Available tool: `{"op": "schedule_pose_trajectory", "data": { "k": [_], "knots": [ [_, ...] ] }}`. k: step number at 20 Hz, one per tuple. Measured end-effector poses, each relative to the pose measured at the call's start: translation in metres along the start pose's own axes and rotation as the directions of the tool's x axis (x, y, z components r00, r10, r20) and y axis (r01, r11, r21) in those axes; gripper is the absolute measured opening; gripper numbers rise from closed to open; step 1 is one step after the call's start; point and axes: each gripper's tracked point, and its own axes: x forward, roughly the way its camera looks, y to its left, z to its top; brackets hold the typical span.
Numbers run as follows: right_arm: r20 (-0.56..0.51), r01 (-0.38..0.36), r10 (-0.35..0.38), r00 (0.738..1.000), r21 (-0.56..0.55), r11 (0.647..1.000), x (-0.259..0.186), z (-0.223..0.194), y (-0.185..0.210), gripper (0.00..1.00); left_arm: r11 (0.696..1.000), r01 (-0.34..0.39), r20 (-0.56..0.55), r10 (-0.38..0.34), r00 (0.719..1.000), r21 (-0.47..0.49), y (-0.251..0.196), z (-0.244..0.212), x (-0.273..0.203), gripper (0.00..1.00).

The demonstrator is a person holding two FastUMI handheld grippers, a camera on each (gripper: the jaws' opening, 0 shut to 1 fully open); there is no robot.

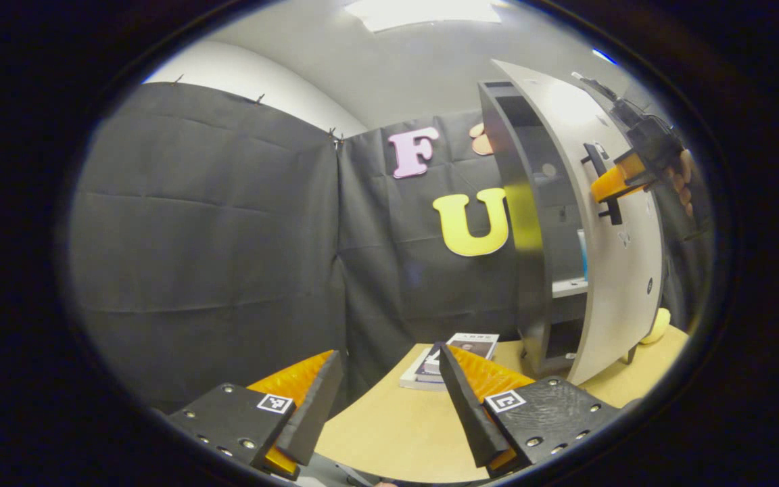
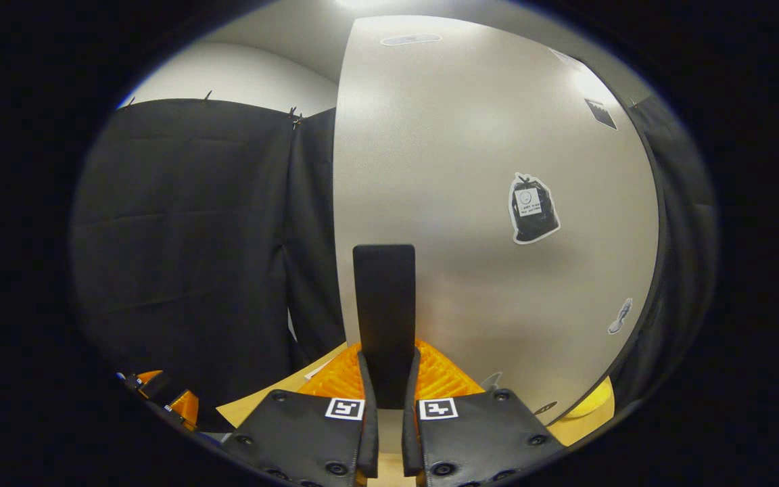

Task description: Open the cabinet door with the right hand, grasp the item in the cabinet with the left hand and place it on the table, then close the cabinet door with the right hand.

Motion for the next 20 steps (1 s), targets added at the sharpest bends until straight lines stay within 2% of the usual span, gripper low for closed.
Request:
{"op": "schedule_pose_trajectory", "data": {
  "k": [12, 20],
  "knots": [
    [-0.015, -0.104, 0.104, 0.994, 0.002, 0.995, -0.022, -0.002, -0.017, 0.13, 0.988, 0.152, 0.047, -0.152, 0.987, 0.017, -0.096, 0.028, 0.000, 0.87],
    [-0.012, -0.117, 0.116, 0.993, -0.002, 0.993, -0.052, 0.000, -0.031, 0.15, 0.968, 0.249, 0.065, -0.250, 0.966, 0.028, -0.155, 0.040, -0.003, 0.87]
  ]
}}
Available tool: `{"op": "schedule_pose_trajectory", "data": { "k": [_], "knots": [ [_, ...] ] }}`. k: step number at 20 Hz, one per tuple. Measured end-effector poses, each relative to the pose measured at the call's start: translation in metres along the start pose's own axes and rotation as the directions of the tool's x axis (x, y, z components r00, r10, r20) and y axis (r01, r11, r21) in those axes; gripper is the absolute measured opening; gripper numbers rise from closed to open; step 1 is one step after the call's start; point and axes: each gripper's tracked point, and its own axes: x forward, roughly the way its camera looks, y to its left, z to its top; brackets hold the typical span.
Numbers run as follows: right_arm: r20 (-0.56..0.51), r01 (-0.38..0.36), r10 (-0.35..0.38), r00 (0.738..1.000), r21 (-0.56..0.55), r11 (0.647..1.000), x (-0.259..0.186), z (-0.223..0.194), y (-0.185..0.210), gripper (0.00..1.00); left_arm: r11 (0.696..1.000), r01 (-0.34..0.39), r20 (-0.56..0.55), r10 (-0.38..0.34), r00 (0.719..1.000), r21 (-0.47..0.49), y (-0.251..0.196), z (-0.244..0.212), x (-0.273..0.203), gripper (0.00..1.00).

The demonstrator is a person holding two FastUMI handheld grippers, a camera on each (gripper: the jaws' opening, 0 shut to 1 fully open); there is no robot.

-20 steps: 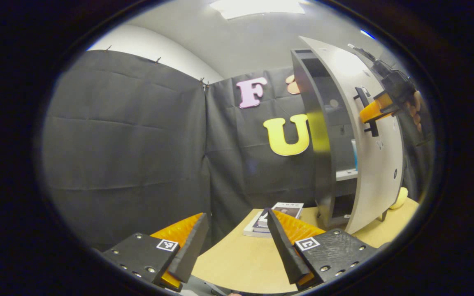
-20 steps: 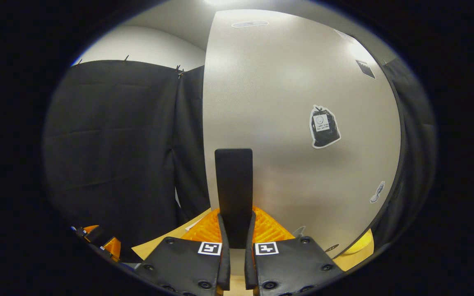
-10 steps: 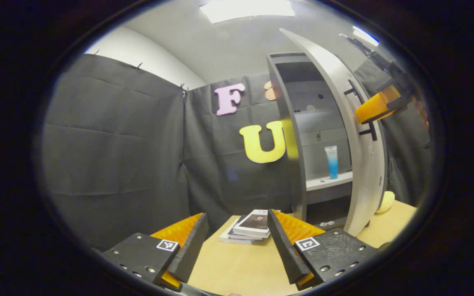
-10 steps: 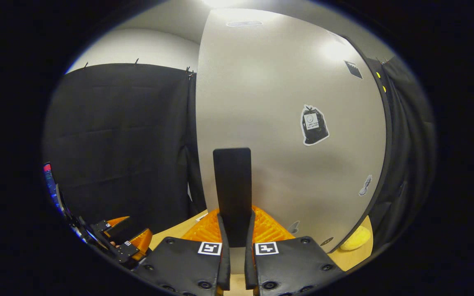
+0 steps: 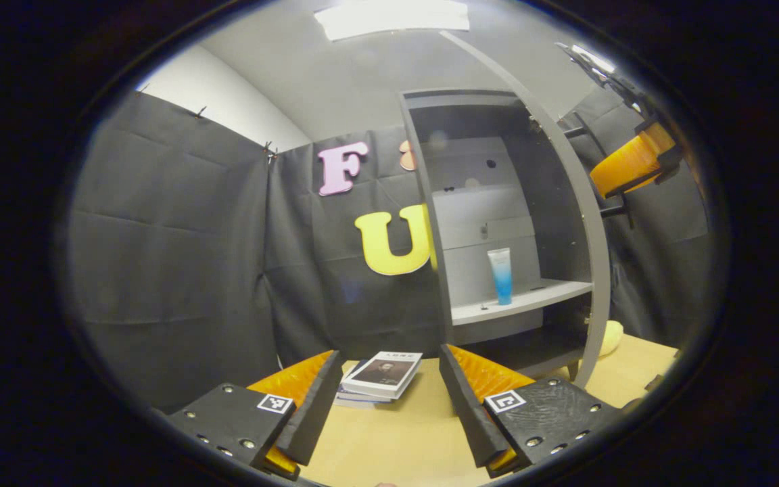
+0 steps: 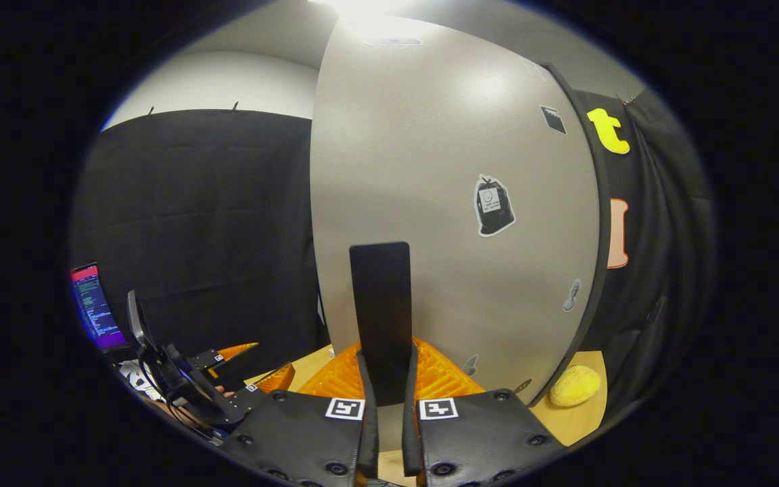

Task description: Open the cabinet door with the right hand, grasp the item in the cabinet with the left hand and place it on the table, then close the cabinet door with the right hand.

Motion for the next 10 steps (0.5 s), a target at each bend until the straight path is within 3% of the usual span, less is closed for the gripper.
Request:
{"op": "schedule_pose_trajectory", "data": {
  "k": [10],
  "knots": [
    [0.010, 0.010, -0.010, 1.000, 0.008, 1.000, -0.023, 0.000, -0.014, 0.16, 0.996, 0.094, 0.021, -0.094, 0.995, 0.002, -0.061, 0.011, 0.001, 0.87]
  ]
}}
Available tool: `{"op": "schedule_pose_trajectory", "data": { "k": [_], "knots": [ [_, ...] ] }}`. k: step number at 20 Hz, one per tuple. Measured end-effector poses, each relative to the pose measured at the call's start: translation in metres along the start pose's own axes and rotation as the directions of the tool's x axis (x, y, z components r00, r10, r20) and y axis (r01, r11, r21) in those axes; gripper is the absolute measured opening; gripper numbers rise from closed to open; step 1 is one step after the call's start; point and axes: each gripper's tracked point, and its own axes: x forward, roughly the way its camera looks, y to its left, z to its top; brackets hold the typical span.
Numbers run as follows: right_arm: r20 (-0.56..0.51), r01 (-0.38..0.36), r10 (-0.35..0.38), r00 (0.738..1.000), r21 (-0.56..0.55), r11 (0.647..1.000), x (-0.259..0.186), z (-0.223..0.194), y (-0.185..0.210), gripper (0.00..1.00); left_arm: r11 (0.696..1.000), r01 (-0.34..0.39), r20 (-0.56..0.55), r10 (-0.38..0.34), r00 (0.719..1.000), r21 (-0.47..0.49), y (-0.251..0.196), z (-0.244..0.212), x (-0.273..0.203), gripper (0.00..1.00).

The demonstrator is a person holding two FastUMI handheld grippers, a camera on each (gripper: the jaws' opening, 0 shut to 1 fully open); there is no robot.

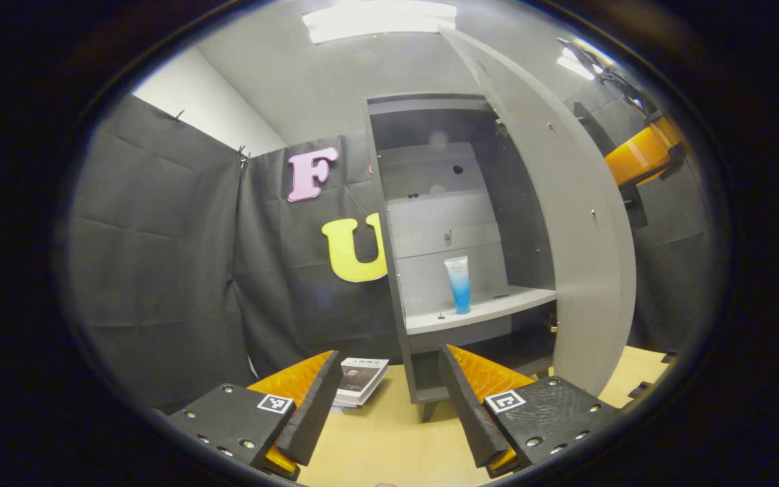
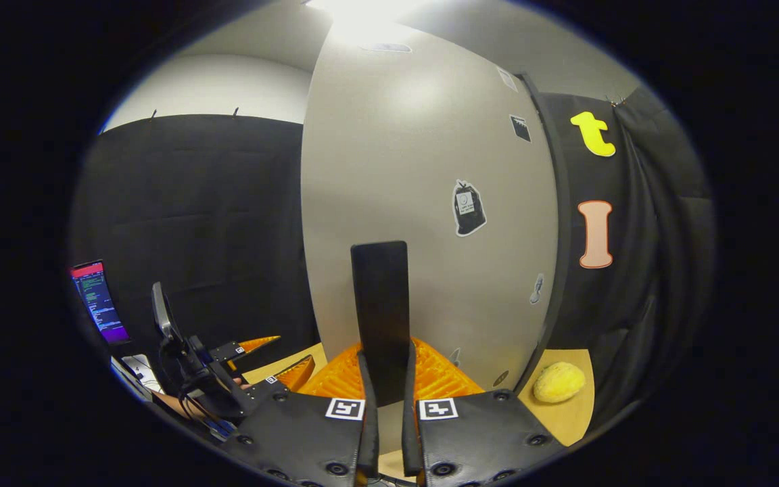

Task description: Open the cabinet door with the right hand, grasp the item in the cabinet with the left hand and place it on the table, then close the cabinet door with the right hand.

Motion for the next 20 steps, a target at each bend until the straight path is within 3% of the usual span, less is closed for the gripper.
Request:
{"op": "schedule_pose_trajectory", "data": {
  "k": [7, 20],
  "knots": [
    [0.017, 0.039, -0.040, 0.999, 0.008, 0.999, -0.010, 0.002, -0.008, 0.15, 0.999, 0.036, 0.006, -0.036, 0.999, -0.003, -0.028, 0.002, 0.000, 0.87],
    [0.098, 0.244, -0.240, 0.966, -0.030, 0.969, -0.028, 0.006, -0.048, 0.14, 0.995, 0.095, 0.001, -0.095, 0.995, 0.008, -0.069, 0.007, -0.001, 0.87]
  ]
}}
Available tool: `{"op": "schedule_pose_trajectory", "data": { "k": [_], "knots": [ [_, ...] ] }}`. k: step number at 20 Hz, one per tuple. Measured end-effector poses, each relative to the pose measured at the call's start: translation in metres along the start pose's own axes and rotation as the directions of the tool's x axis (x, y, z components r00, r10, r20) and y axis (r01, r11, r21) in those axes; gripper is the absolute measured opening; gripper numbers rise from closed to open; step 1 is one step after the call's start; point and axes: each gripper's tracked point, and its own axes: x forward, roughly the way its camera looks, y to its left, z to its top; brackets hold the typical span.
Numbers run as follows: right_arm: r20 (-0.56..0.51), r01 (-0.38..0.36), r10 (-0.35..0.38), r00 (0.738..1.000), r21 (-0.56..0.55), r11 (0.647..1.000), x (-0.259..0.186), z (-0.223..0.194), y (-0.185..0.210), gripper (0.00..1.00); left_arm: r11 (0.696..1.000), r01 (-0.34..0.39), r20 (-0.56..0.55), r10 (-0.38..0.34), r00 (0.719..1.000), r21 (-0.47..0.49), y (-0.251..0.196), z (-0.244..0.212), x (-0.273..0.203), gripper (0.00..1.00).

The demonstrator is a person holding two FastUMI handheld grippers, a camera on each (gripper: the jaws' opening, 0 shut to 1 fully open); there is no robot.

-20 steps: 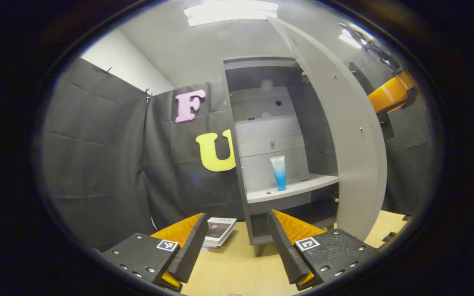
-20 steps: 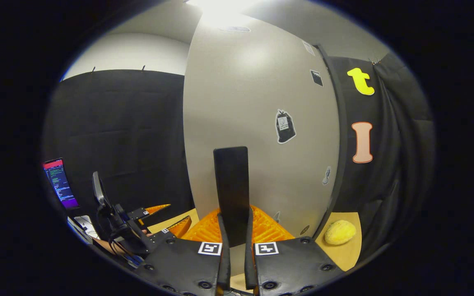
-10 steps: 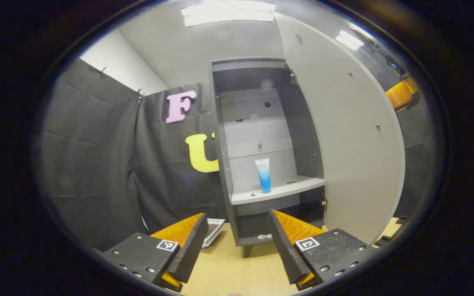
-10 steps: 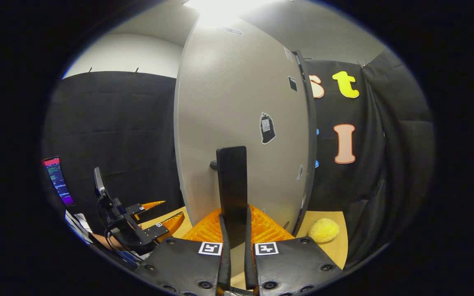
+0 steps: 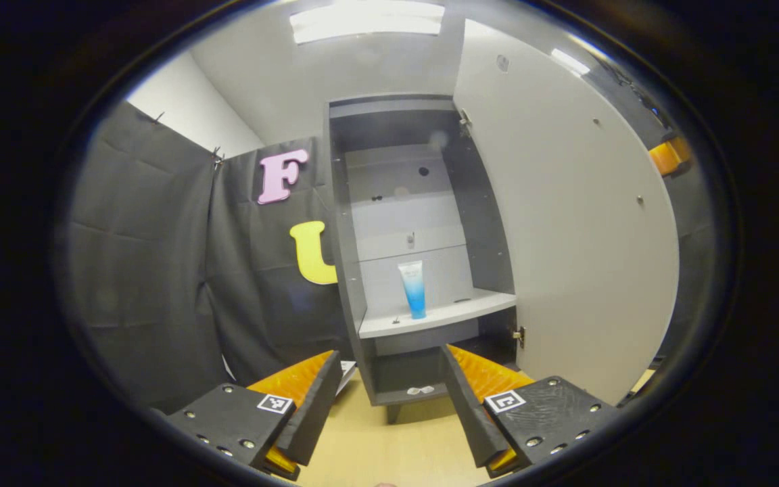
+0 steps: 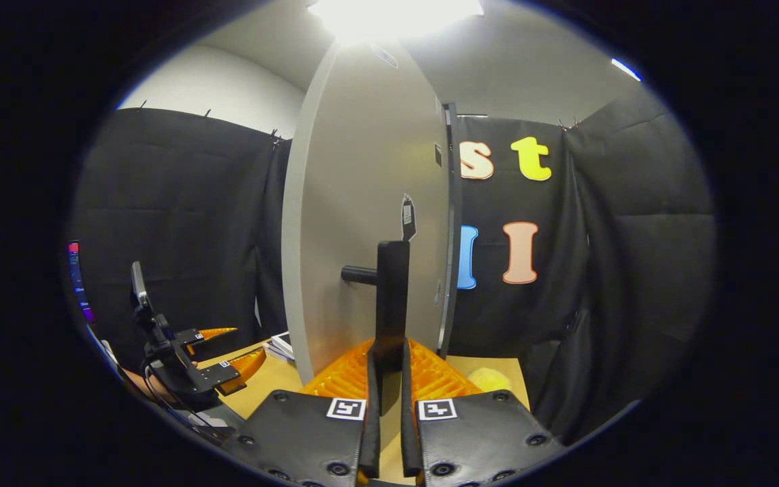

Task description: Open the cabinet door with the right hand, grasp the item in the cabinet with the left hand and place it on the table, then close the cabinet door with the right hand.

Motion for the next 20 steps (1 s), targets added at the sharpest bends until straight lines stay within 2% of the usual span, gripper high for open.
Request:
{"op": "schedule_pose_trajectory", "data": {
  "k": [4, 5, 6, 8, 9, 13, 16, 17, 19, 20],
  "knots": [
    [0.004, 0.088, -0.088, 0.996, -0.028, 0.996, -0.005, -0.003, -0.021, 0.14, 1.000, 0.011, 0.003, -0.011, 1.000, 0.000, -0.012, 0.003, 0.002, 0.87],
    [0.005, 0.120, -0.120, 0.993, -0.041, 0.992, -0.005, -0.004, -0.028, 0.10, 1.000, 0.012, 0.004, -0.012, 1.000, 0.000, -0.015, 0.003, 0.004, 0.87],
    [0.007, 0.144, -0.144, 0.990, -0.047, 0.988, -0.008, -0.004, -0.036, 0.12, 1.000, 0.011, 0.004, -0.011, 1.000, 0.001, -0.016, 0.003, 0.005, 0.87],
    [0.007, 0.113, -0.113, 0.994, 0.015, 0.993, -0.007, -0.005, -0.031, 0.07, 1.000, 0.010, 0.001, -0.010, 1.000, 0.001, -0.021, 0.003, 0.005, 0.87],
    [0.013, 0.094, -0.095, 0.995, 0.031, 0.995, -0.006, -0.004, -0.024, 0.08, 1.000, 0.008, -0.001, -0.008, 1.000, 0.004, -0.023, 0.004, 0.006, 0.87],
    [0.026, 0.076, -0.076, 0.997, -0.018, 0.997, -0.012, 0.001, -0.033, 0.13, 1.000, -0.011, -0.002, 0.011, 1.000, 0.010, -0.031, 0.007, 0.008, 0.87],
    [0.096, 0.026, -0.028, 0.995, 0.017, 1.000, -0.026, 0.019, -0.030, 0.23, 0.999, -0.034, -0.004, 0.034, 0.999, 0.000, -0.040, 0.008, 0.015, 0.87],
    [0.119, 0.010, -0.014, 0.993, 0.033, 0.999, -0.033, 0.022, -0.032, 0.19, 0.999, -0.040, -0.007, 0.040, 0.999, -0.006, -0.044, 0.010, 0.019, 0.87],
    [0.145, 0.044, -0.047, 0.988, 0.029, 0.999, -0.046, 0.028, -0.053, 0.19, 0.998, -0.054, -0.006, 0.054, 0.999, -0.027, -0.051, 0.013, 0.030, 0.88],
    [0.146, 0.065, -0.068, 0.987, 0.025, 0.998, -0.052, 0.026, -0.066, 0.13, 0.998, -0.061, -0.003, 0.061, 0.998, -0.036, -0.054, 0.016, 0.036, 0.87]
  ]
}}
